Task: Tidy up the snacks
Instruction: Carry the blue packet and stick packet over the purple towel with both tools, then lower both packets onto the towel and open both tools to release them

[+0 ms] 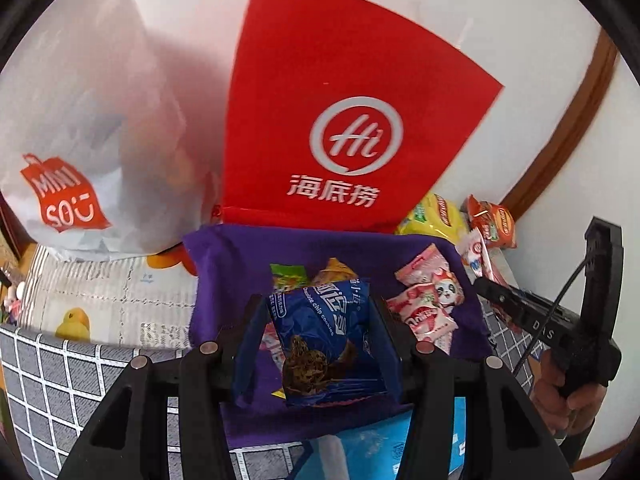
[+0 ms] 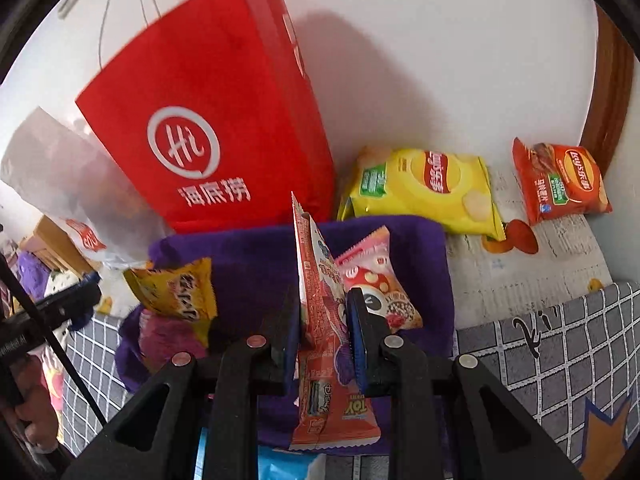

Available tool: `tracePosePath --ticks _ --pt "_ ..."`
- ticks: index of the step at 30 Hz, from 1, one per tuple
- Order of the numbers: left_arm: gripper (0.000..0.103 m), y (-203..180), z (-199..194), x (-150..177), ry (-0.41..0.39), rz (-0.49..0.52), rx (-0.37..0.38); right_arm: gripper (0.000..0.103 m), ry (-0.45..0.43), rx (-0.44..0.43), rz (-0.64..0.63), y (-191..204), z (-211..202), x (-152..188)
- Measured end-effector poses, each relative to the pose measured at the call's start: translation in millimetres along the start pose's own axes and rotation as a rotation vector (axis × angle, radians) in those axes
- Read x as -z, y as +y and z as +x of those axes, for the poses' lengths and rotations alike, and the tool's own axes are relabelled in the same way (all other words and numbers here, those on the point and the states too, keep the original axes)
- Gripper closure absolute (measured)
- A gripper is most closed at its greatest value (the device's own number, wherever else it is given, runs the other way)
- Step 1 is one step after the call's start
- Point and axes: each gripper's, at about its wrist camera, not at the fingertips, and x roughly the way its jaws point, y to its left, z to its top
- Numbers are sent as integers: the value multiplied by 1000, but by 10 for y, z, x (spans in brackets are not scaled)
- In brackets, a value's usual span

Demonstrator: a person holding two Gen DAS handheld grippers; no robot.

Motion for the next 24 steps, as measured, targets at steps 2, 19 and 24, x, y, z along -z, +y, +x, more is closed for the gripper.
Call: tracePosePath --ticks 2,19,24 --pt "54 30 17 -9 2 -12 -4 80 10 -8 -2 18 44 -1" --pt "54 -258 295 124 64 32 65 80 94 62 -48 79 329 84" --pt "53 -313 380 164 91 45 59 78 105 79 -55 61 377 104"
